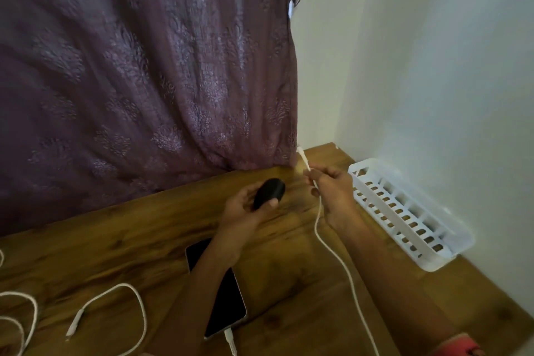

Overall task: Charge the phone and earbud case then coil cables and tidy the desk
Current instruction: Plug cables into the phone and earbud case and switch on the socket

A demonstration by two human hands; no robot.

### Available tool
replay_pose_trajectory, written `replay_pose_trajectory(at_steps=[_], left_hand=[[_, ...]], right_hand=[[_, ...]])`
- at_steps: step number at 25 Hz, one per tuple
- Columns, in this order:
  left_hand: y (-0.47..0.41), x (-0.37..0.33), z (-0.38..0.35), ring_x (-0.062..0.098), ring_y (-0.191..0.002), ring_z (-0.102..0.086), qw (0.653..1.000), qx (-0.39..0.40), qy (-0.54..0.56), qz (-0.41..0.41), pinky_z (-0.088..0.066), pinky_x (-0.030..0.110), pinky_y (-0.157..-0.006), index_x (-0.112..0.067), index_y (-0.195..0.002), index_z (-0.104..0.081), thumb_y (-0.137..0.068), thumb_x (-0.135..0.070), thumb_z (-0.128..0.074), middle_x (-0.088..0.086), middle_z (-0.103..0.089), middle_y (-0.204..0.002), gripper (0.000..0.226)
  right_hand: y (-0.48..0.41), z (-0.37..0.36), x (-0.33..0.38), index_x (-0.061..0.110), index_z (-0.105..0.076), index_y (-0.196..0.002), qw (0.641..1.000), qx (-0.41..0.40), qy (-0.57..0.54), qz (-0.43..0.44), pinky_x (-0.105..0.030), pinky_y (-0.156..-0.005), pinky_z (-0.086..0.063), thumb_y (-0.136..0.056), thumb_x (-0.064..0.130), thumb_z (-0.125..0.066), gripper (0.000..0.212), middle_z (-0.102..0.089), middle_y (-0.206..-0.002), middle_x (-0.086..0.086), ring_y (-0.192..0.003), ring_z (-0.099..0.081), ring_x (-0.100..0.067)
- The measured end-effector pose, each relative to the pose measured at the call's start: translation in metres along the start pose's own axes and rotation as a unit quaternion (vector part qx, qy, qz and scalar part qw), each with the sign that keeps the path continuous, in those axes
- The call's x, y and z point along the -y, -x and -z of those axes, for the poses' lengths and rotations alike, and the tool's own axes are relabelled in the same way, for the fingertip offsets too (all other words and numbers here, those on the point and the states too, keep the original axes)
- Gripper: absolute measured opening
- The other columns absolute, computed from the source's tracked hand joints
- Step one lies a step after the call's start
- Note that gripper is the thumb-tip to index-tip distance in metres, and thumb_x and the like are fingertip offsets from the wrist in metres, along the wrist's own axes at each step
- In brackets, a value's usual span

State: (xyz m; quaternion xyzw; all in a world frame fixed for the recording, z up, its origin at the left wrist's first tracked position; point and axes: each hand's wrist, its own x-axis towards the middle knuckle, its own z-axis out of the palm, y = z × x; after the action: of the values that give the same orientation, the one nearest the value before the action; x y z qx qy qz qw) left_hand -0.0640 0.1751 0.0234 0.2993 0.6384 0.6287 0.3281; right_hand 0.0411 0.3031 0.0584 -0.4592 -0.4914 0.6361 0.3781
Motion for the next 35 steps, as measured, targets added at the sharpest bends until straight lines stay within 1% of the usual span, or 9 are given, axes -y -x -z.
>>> replay_pose_trajectory(at_steps=[4, 7, 12, 16, 20, 23, 26, 31, 35], left_hand=[[0.001, -0.071, 0.002, 0.002, -0.1, -0.063, 0.995, 0.053, 0.023, -0.083, -0.049, 0.015, -0.082, -0.031, -0.106, -0.062, -0.069, -0.03, -0.07, -0.009, -0.067, -0.11, 0.037], [0.002, -0.126, 0.004, 0.009, -0.103, -0.064, 0.988, 0.083, 0.043, -0.125, -0.05, 0.021, -0.088, -0.02, -0.117, -0.06, -0.068, -0.031, -0.066, -0.003, -0.068, -0.11, 0.05], [0.015, -0.206, -0.001, 0.009, -0.089, -0.069, 0.968, 0.146, 0.099, -0.181, -0.054, 0.014, -0.074, -0.01, -0.107, -0.061, -0.08, -0.01, -0.059, -0.006, -0.073, -0.091, 0.028], [0.033, -0.236, -0.013, 0.008, -0.093, -0.067, 0.96, 0.179, 0.08, -0.201, -0.053, 0.014, -0.078, -0.004, -0.12, -0.055, -0.084, -0.006, -0.057, 0.001, -0.069, -0.102, 0.036], [0.046, -0.25, -0.029, 0.014, -0.1, -0.064, 0.957, 0.196, 0.085, -0.198, -0.052, 0.018, -0.085, 0.0, -0.124, -0.052, -0.084, -0.003, -0.056, 0.012, -0.064, -0.113, 0.04], [0.048, -0.257, -0.04, 0.016, -0.099, -0.064, 0.957, 0.196, 0.084, -0.199, -0.052, 0.021, -0.086, 0.0, -0.123, -0.052, -0.083, -0.003, -0.057, 0.014, -0.063, -0.114, 0.04], [0.046, -0.264, -0.051, 0.017, -0.1, -0.063, 0.955, 0.197, 0.08, -0.208, -0.051, 0.021, -0.087, 0.0, -0.124, -0.051, -0.084, -0.003, -0.058, 0.015, -0.062, -0.115, 0.041], [0.04, -0.271, -0.067, 0.021, -0.105, -0.061, 0.952, 0.192, 0.077, -0.224, -0.05, 0.022, -0.089, -0.002, -0.123, -0.053, -0.083, -0.004, -0.059, 0.015, -0.062, -0.117, 0.041], [0.037, -0.269, -0.073, 0.022, -0.11, -0.06, 0.952, 0.19, 0.067, -0.23, -0.05, 0.022, -0.091, -0.011, -0.116, -0.058, -0.08, -0.006, -0.062, 0.012, -0.064, -0.115, 0.037]], right_hand=[[0.05, 0.01, 0.06, 0.017, -0.073, -0.082, 0.987, -0.017, -0.024, 0.161, -0.01, -0.047, -0.044, -0.079, 0.018, -0.072, 0.004, -0.068, -0.071, 0.004, -0.053, -0.057, 0.002], [0.086, 0.015, 0.089, 0.026, -0.073, -0.082, 0.96, -0.056, 0.004, 0.275, -0.011, -0.057, -0.048, -0.079, 0.025, -0.072, 0.004, -0.071, -0.078, 0.012, -0.067, -0.063, -0.002], [0.134, 0.021, 0.114, 0.024, -0.074, -0.09, 0.887, -0.157, 0.116, 0.419, -0.012, -0.065, -0.046, -0.08, 0.031, -0.068, 0.013, -0.068, -0.082, 0.015, -0.073, -0.061, 0.001], [0.159, 0.025, 0.126, 0.018, -0.076, -0.086, 0.818, -0.227, 0.131, 0.512, -0.014, -0.062, -0.046, -0.077, 0.023, -0.073, 0.011, -0.064, -0.078, 0.015, -0.065, -0.056, 0.003], [0.174, 0.032, 0.141, 0.015, -0.076, -0.084, 0.801, -0.255, 0.125, 0.527, -0.017, -0.061, -0.047, -0.076, 0.019, -0.075, 0.009, -0.07, -0.076, 0.005, -0.062, -0.054, -0.002], [0.175, 0.038, 0.152, 0.015, -0.075, -0.081, 0.798, -0.262, 0.127, 0.528, -0.015, -0.059, -0.044, -0.075, 0.019, -0.076, 0.008, -0.067, -0.074, 0.007, -0.057, -0.049, 0.003], [0.171, 0.046, 0.163, 0.016, -0.075, -0.081, 0.804, -0.256, 0.14, 0.517, -0.013, -0.059, -0.041, -0.075, 0.021, -0.075, 0.009, -0.065, -0.074, 0.009, -0.056, -0.047, 0.005], [0.166, 0.058, 0.174, 0.014, -0.075, -0.083, 0.807, -0.257, 0.163, 0.505, -0.009, -0.061, -0.034, -0.076, 0.024, -0.074, 0.012, -0.073, -0.081, -0.001, -0.054, -0.044, 0.004], [0.165, 0.066, 0.182, 0.013, -0.075, -0.085, 0.804, -0.26, 0.192, 0.5, -0.007, -0.064, -0.03, -0.077, 0.026, -0.073, 0.015, -0.074, -0.084, -0.003, -0.062, -0.049, -0.004]])
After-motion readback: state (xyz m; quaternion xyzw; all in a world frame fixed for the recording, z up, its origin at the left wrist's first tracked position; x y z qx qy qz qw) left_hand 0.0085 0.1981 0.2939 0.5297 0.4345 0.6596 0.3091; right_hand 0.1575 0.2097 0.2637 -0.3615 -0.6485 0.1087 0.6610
